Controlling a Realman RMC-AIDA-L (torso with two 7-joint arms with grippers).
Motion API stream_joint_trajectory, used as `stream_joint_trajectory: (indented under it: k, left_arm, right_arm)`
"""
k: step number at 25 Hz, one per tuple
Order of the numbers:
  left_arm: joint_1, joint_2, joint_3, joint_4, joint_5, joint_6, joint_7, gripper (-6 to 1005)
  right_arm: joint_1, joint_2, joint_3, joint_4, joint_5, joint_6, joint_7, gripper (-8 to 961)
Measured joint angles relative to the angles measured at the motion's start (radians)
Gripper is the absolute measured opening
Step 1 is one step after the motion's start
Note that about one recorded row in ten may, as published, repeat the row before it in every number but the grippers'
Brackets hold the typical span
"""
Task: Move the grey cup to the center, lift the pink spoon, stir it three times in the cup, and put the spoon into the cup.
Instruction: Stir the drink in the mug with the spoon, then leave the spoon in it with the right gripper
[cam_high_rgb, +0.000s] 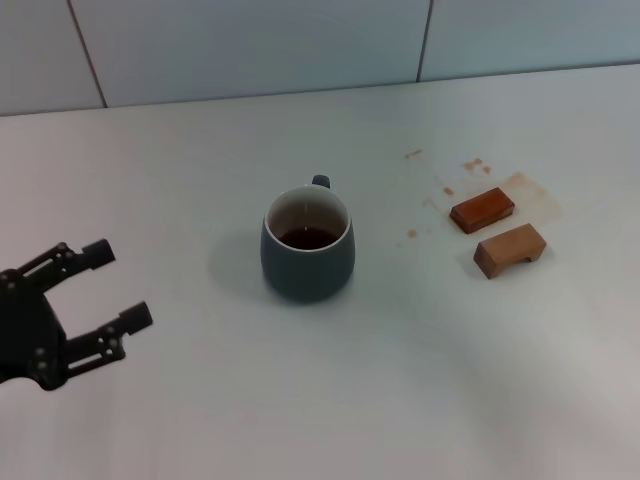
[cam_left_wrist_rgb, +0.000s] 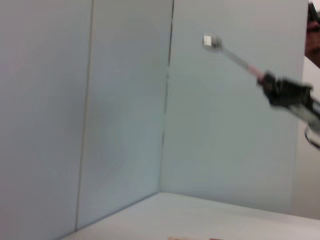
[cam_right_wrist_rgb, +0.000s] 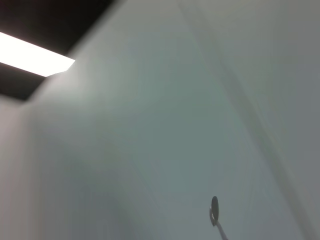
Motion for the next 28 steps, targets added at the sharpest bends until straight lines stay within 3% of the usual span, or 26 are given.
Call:
stream_joint_trajectory:
  k: [2,3,4,7,8,9,12,13,14,16,19,23,28]
  left_arm:
    - [0.0,-0.001,0.019,0.0,0.001,-0.005,0.0,827]
    - [0.0,-0.001,0.024,0.0,0.002,-0.008,0.0,827]
    - [0.0,-0.001,0.03,0.0,0.004,-0.012,0.0,827]
    - [0.004,-0.001,0.049,0.001,0.012,-0.03,-0.001,827]
    - [0.005,-0.001,0.052,0.001,0.014,-0.034,-0.001,827]
    - [0.007,-0.001,0.057,0.003,0.015,-0.039,-0.001,827]
    - [0.011,-0.001,0.061,0.005,0.016,-0.044,0.002,827]
    - [0.012,-0.001,0.061,0.005,0.016,-0.046,0.004,827]
    - [0.013,-0.001,0.062,0.004,0.016,-0.046,0.005,827]
    - [0.013,-0.002,0.068,0.002,0.016,-0.048,0.008,827]
    - [0.012,-0.003,0.08,0.002,0.016,-0.054,0.008,827]
    - [0.008,-0.003,0.085,0.001,0.016,-0.055,0.007,827]
    - [0.004,-0.003,0.097,0.003,0.016,-0.058,0.0,827]
  right_arm:
    - [0.031,-0.015,-0.075,-0.209,0.0,-0.015,0.177,107]
    - [0.054,-0.035,-0.156,-0.395,0.001,-0.017,0.369,107]
    - [0.054,-0.035,-0.156,-0.395,0.001,-0.017,0.369,107]
    - [0.085,-0.066,-0.28,-0.677,0.0,-0.02,0.666,107]
    - [0.108,-0.086,-0.348,-0.834,-0.018,-0.016,0.834,107]
    - [0.108,-0.086,-0.348,-0.834,-0.018,-0.016,0.834,107]
    - [0.165,-0.132,-0.464,-1.025,-0.105,-0.016,1.074,107]
    - [0.216,-0.154,-0.528,-1.097,-0.185,-0.03,1.203,107]
    - [0.216,-0.154,-0.528,-1.097,-0.185,-0.03,1.203,107]
    - [0.285,-0.174,-0.603,-1.126,-0.307,-0.056,1.313,107]
    - [0.399,-0.184,-0.696,-1.091,-0.49,-0.1,1.392,107]
    - [0.552,-0.169,-0.832,-0.924,-0.716,-0.098,1.407,107]
    - [0.634,-0.16,-0.887,-0.792,-0.796,-0.049,1.393,107]
